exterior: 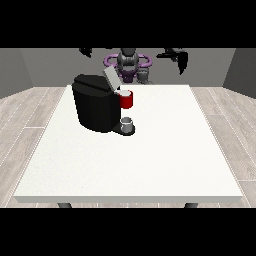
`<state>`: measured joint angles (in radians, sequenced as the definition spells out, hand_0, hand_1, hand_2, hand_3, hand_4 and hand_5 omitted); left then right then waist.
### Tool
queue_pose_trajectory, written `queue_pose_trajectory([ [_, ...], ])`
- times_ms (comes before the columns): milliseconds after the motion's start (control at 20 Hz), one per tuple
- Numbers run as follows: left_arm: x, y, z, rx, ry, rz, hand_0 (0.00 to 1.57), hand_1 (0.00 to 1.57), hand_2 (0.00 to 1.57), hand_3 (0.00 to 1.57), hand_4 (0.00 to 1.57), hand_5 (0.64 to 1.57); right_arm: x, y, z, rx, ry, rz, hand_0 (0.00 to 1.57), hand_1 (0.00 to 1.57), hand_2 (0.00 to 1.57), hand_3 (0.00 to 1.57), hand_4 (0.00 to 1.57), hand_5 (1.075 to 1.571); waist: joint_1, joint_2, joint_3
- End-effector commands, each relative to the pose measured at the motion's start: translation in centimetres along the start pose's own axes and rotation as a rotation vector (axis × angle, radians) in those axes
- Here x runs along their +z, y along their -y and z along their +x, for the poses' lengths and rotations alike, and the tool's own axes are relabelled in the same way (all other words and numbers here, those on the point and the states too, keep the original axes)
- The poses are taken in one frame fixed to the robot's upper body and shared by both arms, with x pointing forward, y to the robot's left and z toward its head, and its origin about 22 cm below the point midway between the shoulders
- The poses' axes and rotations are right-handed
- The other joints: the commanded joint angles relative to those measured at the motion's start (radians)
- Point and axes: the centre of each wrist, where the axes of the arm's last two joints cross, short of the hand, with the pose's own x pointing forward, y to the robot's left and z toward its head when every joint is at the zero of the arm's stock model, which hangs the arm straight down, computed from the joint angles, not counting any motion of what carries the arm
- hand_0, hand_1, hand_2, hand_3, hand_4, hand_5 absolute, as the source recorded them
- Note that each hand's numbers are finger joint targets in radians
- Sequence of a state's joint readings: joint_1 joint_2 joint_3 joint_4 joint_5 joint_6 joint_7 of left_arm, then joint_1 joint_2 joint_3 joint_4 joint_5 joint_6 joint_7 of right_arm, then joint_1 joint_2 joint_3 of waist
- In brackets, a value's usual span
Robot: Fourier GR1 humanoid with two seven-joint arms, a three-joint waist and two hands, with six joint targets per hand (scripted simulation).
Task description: Insert the coffee pod into the coffee machine and close the lid
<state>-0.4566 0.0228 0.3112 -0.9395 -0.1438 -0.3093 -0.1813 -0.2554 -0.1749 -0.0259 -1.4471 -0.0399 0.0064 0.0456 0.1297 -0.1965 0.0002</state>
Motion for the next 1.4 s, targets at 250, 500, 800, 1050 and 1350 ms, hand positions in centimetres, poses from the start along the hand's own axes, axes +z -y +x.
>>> queue_pose_trajectory([
  [250,2.6,1.0,1.0,0.018,0.035,0.036,0.0,0.0,0.0,0.0,0.0,1.571,-2.0,0.0,0.0,-0.025,0.03,0.02,0.0,0.0,0.0,0.0,0.0,1.571,0.024,0.088,0.0001],
  [500,3.5,-0.4,1.8,-0.012,0.113,0.036,0.0,0.0,0.0,0.0,0.0,1.571,-5.0,0.0,2.8,-0.053,0.034,0.007,0.0,0.0,0.0,0.0,0.0,1.571,0.023,0.166,-0.0002],
  [800,3.8,-0.6,5.0,-0.016,0.093,0.05,0.0,0.0,0.0,0.0,0.0,1.571,-5.6,-0.5,1.0,-0.044,0.02,0.051,0.0,0.0,0.0,0.0,0.0,1.571,0.001,0.173,-0.0001],
  [1050,4.1,-1.0,4.6,-0.027,0.124,0.07,0.0,0.0,0.0,0.0,0.0,1.571,-7.3,-3.7,2.8,-0.008,0.036,0.056,0.0,0.0,0.0,0.0,0.0,1.571,0.002,0.208,-0.0003],
  [1350,4.7,-1.2,5.6,-0.026,0.167,0.073,0.0,0.0,0.0,0.0,0.0,1.571,-8.1,-2.0,2.1,0.028,0.06,0.092,0.0,0.0,0.0,0.0,0.0,1.571,0.002,0.246,-0.0002],
])
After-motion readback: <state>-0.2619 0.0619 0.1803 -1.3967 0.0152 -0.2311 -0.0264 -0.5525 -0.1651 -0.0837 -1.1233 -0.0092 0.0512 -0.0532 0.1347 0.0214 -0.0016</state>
